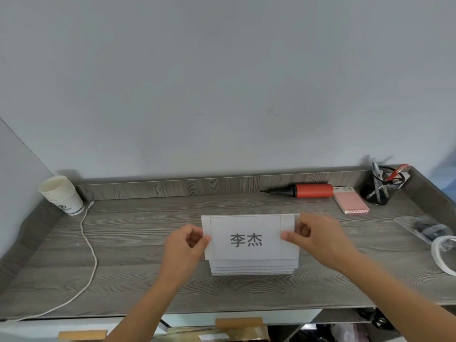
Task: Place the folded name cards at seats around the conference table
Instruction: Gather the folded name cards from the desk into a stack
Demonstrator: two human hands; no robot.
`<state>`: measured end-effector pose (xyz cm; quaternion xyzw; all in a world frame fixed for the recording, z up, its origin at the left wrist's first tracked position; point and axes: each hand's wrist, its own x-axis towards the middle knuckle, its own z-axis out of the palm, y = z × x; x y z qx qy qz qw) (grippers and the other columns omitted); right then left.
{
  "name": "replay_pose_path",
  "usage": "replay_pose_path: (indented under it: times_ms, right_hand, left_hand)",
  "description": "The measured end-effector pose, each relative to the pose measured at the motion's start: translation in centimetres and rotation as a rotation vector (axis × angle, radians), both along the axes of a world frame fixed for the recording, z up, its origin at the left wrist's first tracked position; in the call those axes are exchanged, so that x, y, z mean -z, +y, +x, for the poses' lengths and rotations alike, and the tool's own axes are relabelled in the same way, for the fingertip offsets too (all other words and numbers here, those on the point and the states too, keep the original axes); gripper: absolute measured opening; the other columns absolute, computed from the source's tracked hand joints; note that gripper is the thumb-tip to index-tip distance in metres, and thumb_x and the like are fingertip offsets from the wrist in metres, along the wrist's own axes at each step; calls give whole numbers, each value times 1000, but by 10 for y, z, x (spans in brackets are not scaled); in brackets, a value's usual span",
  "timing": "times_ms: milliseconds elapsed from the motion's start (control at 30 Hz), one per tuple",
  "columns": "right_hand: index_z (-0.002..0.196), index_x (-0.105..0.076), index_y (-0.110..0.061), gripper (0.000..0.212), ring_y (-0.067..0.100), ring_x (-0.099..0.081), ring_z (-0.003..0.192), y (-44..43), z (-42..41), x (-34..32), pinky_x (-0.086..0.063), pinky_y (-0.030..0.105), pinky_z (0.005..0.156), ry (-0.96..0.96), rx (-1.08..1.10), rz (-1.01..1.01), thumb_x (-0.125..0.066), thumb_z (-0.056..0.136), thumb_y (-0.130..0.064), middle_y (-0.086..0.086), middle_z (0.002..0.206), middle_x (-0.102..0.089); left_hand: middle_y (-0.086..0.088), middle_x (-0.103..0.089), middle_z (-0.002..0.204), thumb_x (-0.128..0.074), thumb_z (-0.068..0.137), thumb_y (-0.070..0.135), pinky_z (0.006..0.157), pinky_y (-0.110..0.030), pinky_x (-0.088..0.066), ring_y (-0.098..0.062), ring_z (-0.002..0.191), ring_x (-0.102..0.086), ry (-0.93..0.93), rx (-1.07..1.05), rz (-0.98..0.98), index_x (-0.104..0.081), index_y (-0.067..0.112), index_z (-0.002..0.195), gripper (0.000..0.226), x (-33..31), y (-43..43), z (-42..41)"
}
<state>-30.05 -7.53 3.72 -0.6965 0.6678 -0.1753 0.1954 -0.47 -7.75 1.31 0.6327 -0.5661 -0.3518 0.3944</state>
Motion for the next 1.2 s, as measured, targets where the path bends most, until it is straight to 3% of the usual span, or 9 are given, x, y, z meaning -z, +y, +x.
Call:
replay_pose_path:
  times_ms: [100, 200, 300, 400, 533, 633, 767, 900, 1200]
  right_hand:
    - [63, -49, -26, 54, 11, -54, 63, 4, 4, -7, -34, 25, 52, 316, 32, -68, -42, 77, -77, -9, 62, -58]
    - [76, -56, -25, 67, 11, -58, 71, 2, 2, -1, -43, 28, 59, 316, 123, 14, -29, 70, -87, -9, 74, -64]
    - [125, -50, -30, 78, 11, -62, 90, 5, -1, 19, -51, 33, 78, -111, 208, 134, -46, 67, -83, -7, 105, -65]
    - [143, -34, -34, 93, 14, -56, 111, 11, 13, 37, -50, 39, 94, -625, 228, 178, -60, 64, -73, -2, 134, -51]
    - [141, -36, -39, 88, 17, -49, 126, 8, 31, 57, -44, 48, 104, -737, 307, 84, -61, 64, -76, -2, 140, -49]
    - [138, -38, -42, 81, 20, -48, 129, 2, 39, 63, -44, 51, 105, -753, 351, 39, -60, 68, -76, -1, 142, -47]
    - [132, -45, -35, 66, 19, -66, 103, -2, 54, 60, -56, 44, 90, -903, 423, -11, -65, 75, -61, 4, 120, -62]
    - [130, -49, -26, 54, 22, -69, 93, 9, 63, 52, -60, 41, 78, -961, 484, -59, -66, 82, -45, 9, 112, -65]
    - [121, -52, -34, 52, 9, -71, 83, 136, 49, 35, -55, 20, 63, -1063, 646, -113, -65, 75, -54, 1, 109, -67]
  left_hand:
    - [-6, -70, 69, -73, 80, 17, 63, -47, -58, -24, 65, -66, -81, 22, 31, -66, 16, 73, 11, 7, 1, 0]
    - [-8, -69, 67, -74, 79, 22, 63, -49, -56, -26, 64, -66, -99, 42, 53, -63, 15, 71, 15, 13, 0, 3]
    - [-6, -68, 83, -75, 78, 33, 71, -46, -57, -24, 77, -65, -43, 42, 93, -61, 18, 89, 23, 17, -1, 5]
    - [0, -59, 116, -69, 73, 54, 88, -45, -55, -16, 102, -61, 162, 79, 190, -46, 32, 121, 58, 22, -2, -2]
    - [0, -47, 138, -58, 68, 75, 103, -49, -44, -21, 125, -49, 250, 64, 151, -35, 63, 120, 58, 29, -5, -22]
    - [-1, -34, 150, -54, 74, 72, 110, -51, -36, -23, 135, -38, 220, 57, 87, -33, 50, 134, 67, 33, -12, -29]
    - [-9, -54, 131, -57, 71, 74, 94, -52, -51, -28, 115, -58, 308, 69, 98, -37, 51, 129, 65, 41, -22, -31]
    - [-4, -62, 104, -58, 89, 39, 65, -29, -56, -13, 80, -66, 407, 91, 87, -42, 29, 131, 46, 30, -16, -37]
    - [-3, -68, 91, -63, 86, 27, 60, -33, -58, -13, 66, -69, 422, 235, 120, -52, 29, 114, 29, -10, 71, -63]
